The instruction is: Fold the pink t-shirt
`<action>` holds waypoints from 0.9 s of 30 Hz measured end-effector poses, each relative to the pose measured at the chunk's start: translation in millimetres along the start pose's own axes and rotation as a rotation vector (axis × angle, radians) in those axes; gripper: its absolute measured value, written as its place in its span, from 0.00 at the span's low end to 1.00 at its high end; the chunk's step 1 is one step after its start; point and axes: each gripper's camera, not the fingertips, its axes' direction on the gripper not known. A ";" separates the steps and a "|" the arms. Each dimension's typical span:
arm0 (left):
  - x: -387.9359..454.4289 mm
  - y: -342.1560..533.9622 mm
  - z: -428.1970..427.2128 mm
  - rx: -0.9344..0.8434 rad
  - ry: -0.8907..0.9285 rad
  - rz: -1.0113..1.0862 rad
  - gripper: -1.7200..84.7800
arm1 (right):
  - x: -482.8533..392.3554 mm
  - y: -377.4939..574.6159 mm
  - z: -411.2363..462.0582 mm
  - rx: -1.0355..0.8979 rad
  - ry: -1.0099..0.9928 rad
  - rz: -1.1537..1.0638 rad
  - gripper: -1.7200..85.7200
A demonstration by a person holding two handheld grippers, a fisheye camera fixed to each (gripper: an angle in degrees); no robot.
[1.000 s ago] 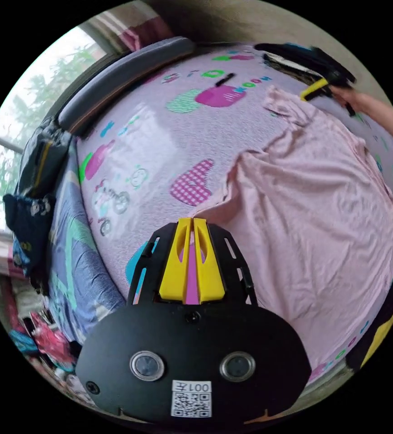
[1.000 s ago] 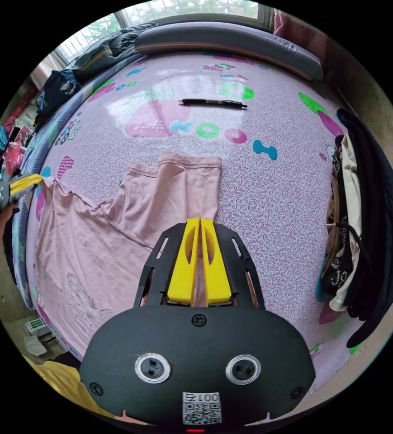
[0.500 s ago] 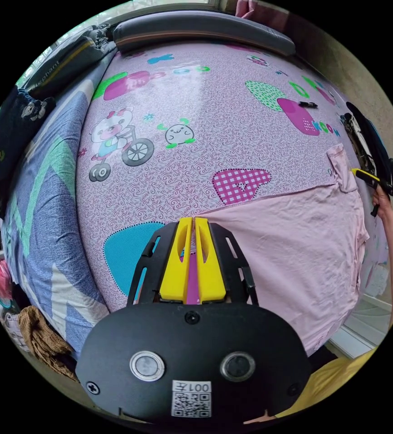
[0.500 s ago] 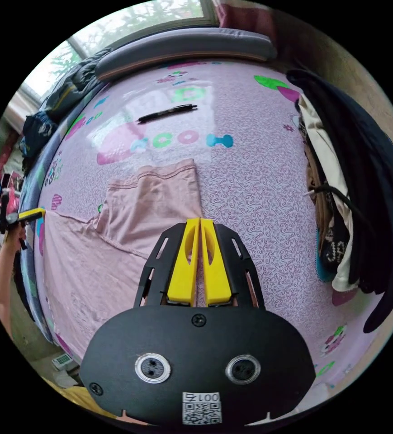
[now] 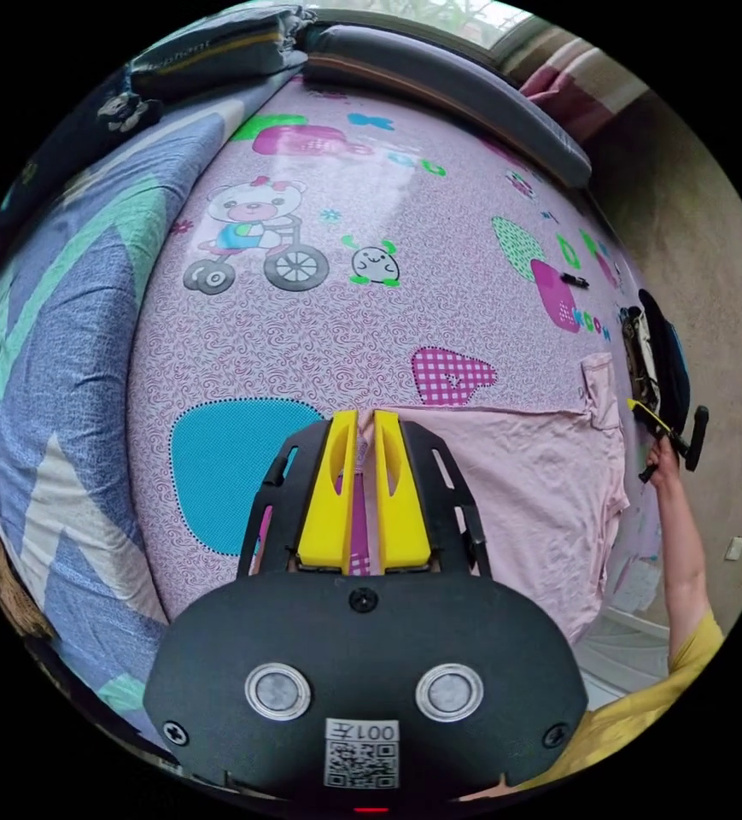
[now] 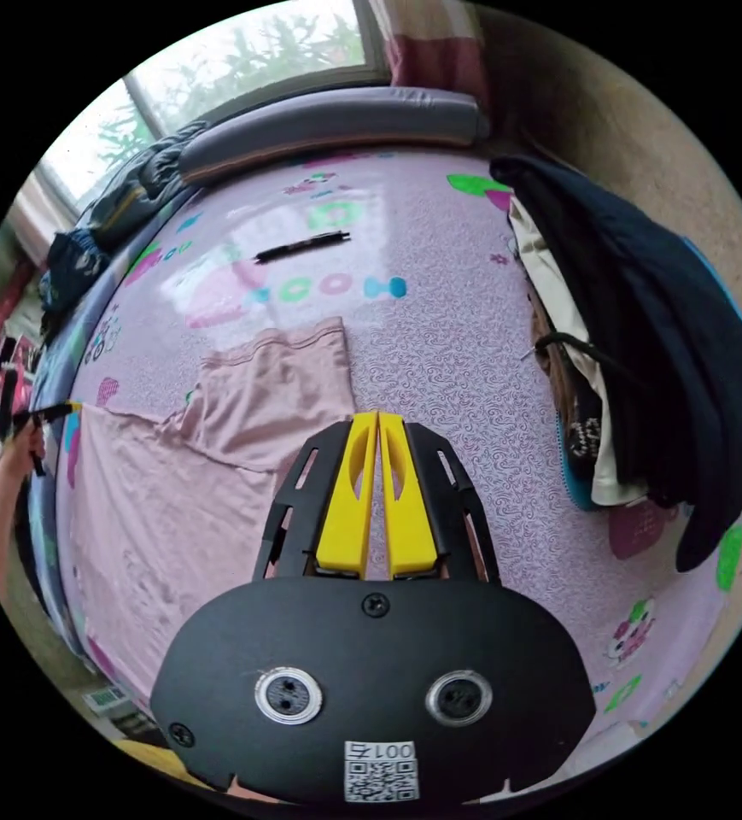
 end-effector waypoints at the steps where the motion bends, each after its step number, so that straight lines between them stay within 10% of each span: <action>1: -4.7 4.3 -3.2 0.011 -0.008 -0.027 0.01 | -10.8 15.8 -10.1 0.001 -0.020 -0.054 0.02; 9: -16.5 58.5 -47.0 0.208 -0.028 -0.112 0.01 | -65.7 152.1 -87.1 0.027 -0.125 -0.252 0.04; 18: 119.5 233.8 -30.1 0.153 -0.094 0.410 0.01 | -149.1 277.5 -104.9 0.065 0.179 -0.590 0.09; 27: 137.2 294.9 14.2 0.077 -0.111 0.374 0.01 | -174.0 290.4 -89.5 0.076 0.439 -0.592 0.04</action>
